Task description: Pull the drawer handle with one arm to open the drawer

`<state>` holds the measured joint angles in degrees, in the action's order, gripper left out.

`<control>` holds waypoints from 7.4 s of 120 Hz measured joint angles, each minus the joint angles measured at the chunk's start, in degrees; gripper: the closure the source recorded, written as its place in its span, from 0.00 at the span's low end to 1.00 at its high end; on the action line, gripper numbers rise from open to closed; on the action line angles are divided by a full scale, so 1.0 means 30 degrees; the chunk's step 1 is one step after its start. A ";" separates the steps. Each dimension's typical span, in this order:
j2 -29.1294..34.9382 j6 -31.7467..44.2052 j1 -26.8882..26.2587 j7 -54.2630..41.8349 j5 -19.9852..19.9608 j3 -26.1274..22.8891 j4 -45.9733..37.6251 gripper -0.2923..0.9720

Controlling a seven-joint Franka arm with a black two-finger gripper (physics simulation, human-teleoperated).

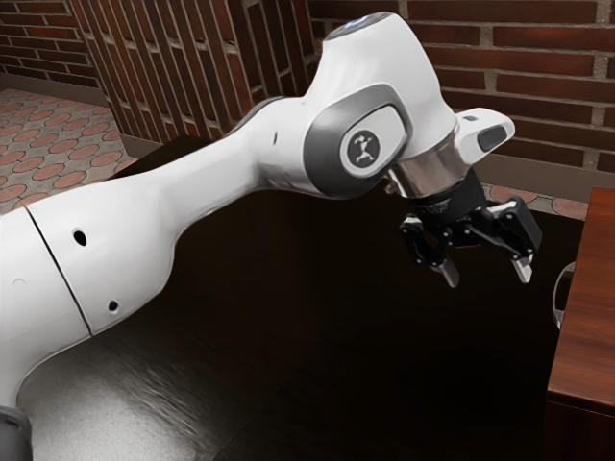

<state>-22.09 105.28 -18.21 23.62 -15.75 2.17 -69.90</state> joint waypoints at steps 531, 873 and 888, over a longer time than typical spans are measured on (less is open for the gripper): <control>0.1927 0.2573 0.2484 -0.1227 -0.1498 -0.0724 -0.4118 0.61; 0.5405 0.0740 0.4353 -0.3509 -0.0072 -0.0868 -0.5485 0.29; 0.5019 0.0080 0.3167 -0.3527 0.1030 -0.0944 -0.4354 0.27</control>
<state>-7.03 105.52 -8.70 13.04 -12.66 -0.66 -82.96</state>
